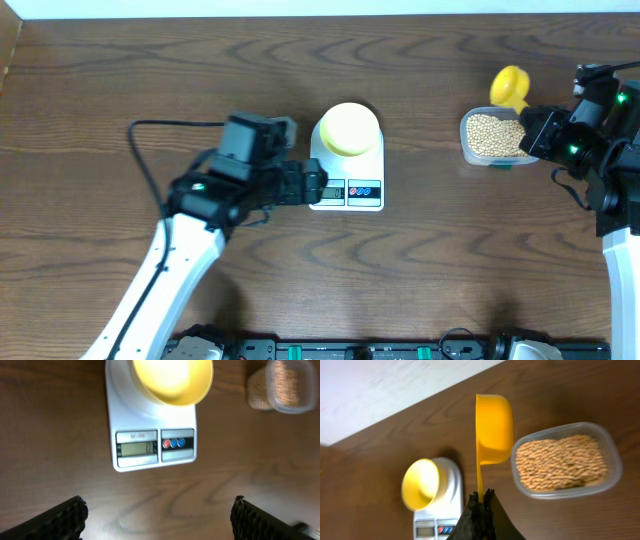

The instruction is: Scoop item into bowl and weigh 50g on scale

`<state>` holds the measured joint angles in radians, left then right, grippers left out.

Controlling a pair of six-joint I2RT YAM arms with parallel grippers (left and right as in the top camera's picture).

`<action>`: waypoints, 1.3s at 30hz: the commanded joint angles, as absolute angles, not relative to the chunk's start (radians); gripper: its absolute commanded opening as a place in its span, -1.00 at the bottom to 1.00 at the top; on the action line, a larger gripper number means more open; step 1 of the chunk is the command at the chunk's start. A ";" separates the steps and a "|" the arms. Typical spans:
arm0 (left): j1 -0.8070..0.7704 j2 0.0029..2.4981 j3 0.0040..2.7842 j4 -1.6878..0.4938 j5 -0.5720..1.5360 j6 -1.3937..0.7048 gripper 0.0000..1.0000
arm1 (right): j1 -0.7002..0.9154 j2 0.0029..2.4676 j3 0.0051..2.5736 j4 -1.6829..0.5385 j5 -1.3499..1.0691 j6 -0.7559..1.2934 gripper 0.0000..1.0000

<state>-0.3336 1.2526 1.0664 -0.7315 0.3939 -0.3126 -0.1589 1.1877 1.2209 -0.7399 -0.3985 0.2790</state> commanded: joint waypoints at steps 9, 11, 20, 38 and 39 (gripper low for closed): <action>-0.157 1.222 1.063 -0.837 0.538 -0.199 0.88 | -0.164 1.171 1.230 -0.733 -0.482 0.245 -0.98; -0.157 1.222 1.063 -0.837 0.522 -0.199 0.88 | -0.164 1.171 1.230 -0.722 -0.442 0.240 -0.98; -0.157 1.222 1.063 -0.837 0.339 -0.199 0.88 | -0.164 1.184 1.230 -0.634 -0.342 0.101 -0.98; -0.157 1.222 1.063 -0.837 0.316 -0.199 0.88 | -0.165 1.367 1.230 -0.359 -0.309 0.094 -0.98; -0.157 1.222 1.063 -0.837 0.316 -0.199 0.88 | -0.165 1.367 1.230 -0.328 -0.309 0.107 -0.98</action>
<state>-0.1608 1.2266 1.0664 -0.8337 0.3298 -0.2085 -0.1589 1.3849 1.2205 -0.3809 -0.3000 0.0956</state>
